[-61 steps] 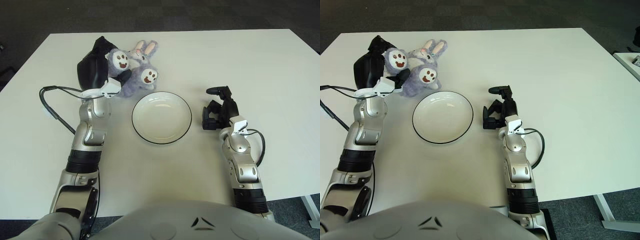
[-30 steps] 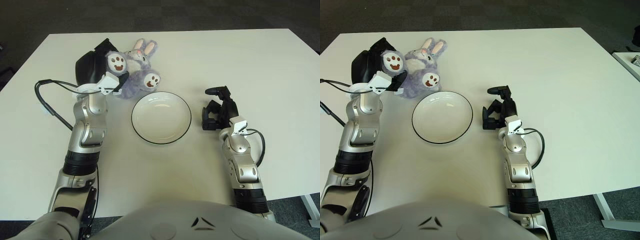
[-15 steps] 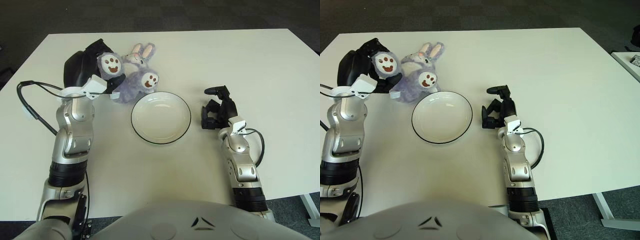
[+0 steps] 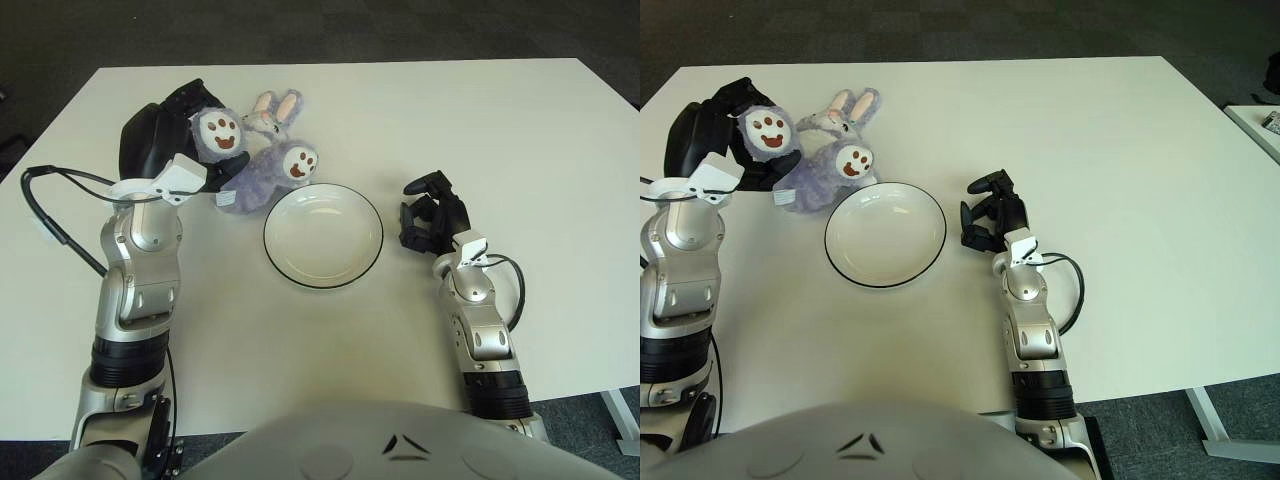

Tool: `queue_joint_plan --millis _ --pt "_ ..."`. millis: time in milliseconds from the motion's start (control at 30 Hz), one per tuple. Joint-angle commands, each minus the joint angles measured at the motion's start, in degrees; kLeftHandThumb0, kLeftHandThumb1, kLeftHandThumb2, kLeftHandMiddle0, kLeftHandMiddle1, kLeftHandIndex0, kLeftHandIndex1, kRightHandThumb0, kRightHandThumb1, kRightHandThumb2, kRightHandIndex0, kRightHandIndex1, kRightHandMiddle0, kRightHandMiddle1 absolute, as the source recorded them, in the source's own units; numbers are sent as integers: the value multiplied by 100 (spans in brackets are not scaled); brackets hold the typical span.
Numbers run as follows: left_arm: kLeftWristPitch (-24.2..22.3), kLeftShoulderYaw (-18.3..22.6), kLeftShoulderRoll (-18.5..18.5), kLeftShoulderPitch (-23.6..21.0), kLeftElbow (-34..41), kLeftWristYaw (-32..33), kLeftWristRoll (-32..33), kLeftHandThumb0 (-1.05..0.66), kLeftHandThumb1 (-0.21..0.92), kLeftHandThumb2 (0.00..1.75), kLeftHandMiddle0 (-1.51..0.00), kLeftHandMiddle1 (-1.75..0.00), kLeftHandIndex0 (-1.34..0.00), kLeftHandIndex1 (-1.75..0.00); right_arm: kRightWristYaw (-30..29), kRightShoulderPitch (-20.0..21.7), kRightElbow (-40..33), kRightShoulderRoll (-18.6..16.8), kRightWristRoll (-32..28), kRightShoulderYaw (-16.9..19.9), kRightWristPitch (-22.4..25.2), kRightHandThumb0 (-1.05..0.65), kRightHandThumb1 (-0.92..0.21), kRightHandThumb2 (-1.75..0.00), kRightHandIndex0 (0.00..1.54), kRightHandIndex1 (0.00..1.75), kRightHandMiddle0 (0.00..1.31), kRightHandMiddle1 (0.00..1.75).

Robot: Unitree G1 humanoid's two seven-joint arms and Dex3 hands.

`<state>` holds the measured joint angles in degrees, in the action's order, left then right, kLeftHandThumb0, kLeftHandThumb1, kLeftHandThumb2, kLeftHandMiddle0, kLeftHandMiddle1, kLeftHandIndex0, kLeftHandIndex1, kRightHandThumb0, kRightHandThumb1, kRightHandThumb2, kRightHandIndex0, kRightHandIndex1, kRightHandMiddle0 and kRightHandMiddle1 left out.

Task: Put the doll into the plate.

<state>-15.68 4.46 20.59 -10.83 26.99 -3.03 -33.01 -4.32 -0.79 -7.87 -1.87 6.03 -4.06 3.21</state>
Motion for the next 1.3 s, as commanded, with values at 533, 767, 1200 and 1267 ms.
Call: queue_joint_plan --millis 533,767,1200,1267 --pt "731 145 49 -192 -624 418 262 -48 33 101 -124 -175 -84 -133 -27 -165 216 12 42 -9 7 -1 -53 -107 35 175 34 173" --pt "942 166 63 -188 -723 478 309 -48 33 101 -123 -175 -85 -132 -31 -166 212 23 60 -15 4 0 -53 -107 36 175 34 173" --pt "1115 190 18 -254 -857 604 357 -48 33 101 -122 -175 -85 -132 51 -155 165 46 30 -28 136 -1 -53 -106 35 175 33 173" --pt "1117 190 14 -265 -870 622 347 -48 33 101 -122 -175 -85 -132 53 -155 160 50 43 -33 133 -1 -54 -106 35 175 33 173"
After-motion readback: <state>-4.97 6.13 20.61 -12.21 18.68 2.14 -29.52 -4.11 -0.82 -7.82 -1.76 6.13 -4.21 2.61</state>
